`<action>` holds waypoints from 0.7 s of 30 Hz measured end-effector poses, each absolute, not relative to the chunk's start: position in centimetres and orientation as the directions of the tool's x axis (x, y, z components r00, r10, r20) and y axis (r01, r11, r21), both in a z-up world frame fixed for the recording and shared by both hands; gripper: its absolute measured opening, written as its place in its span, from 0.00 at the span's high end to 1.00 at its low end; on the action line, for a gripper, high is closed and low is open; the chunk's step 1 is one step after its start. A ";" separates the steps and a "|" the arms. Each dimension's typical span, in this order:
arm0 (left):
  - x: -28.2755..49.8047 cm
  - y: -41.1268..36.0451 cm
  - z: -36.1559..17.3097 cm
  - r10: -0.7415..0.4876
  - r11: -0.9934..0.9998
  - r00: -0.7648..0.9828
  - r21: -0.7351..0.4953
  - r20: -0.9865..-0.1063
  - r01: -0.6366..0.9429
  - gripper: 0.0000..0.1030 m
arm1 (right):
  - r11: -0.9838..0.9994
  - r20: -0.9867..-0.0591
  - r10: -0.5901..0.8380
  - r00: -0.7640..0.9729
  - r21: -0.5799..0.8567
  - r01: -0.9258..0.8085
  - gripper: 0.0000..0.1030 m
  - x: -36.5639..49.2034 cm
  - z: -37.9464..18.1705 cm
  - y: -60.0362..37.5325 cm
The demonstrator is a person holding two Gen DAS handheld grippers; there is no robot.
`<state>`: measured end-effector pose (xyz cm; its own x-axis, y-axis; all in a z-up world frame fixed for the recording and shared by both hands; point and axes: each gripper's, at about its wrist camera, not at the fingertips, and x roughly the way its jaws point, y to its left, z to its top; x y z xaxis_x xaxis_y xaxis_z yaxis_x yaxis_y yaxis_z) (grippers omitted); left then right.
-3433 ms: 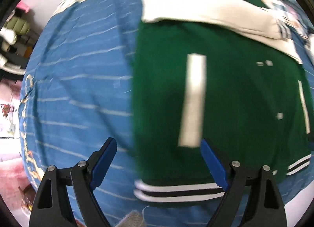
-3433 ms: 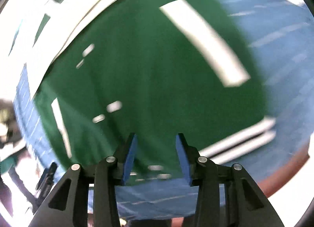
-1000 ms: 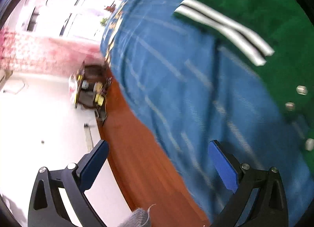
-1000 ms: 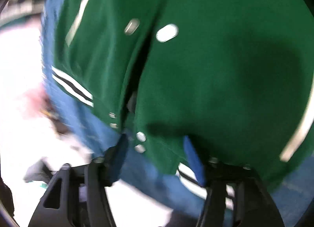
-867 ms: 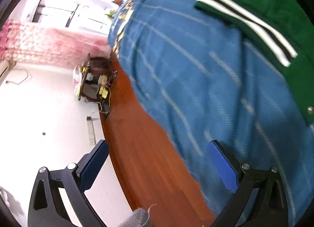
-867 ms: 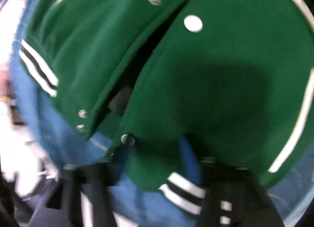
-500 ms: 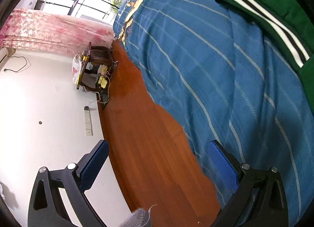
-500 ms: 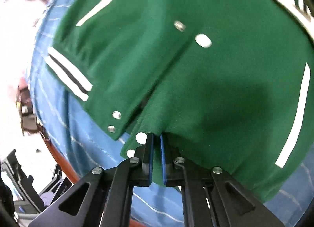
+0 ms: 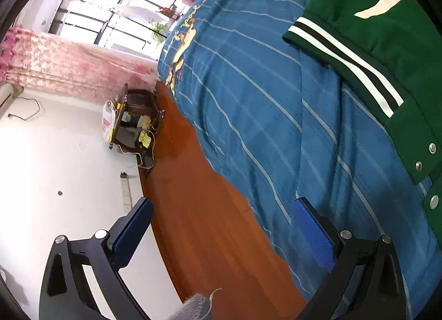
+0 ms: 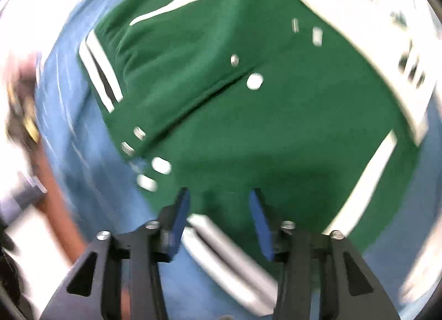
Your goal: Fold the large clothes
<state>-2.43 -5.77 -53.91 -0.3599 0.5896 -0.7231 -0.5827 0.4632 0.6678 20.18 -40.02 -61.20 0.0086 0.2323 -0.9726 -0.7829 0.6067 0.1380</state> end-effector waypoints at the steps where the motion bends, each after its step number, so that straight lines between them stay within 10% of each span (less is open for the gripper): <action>1: -2.8 -5.6 -54.1 0.569 0.464 -0.370 0.658 -0.735 -0.593 0.00 | 0.542 -0.975 0.216 0.061 0.068 -0.838 0.52 19.0 -61.2 -39.8; 11: -8.5 -3.0 -55.9 0.455 0.379 -0.518 0.684 -0.724 -0.623 0.00 | -0.035 -0.840 0.255 0.479 -0.503 -0.864 0.53 5.5 -66.6 -34.2; 15: -9.0 -2.9 -55.5 0.473 0.378 -0.512 0.690 -0.717 -0.617 0.00 | 0.045 -0.860 0.226 0.459 -0.461 -0.886 0.77 4.7 -67.5 -28.6; 21: -9.3 -2.5 -55.3 0.462 0.387 -0.497 0.671 -0.734 -0.632 0.00 | -0.090 -0.830 0.231 0.508 -0.538 -0.838 0.58 1.8 -67.9 -27.0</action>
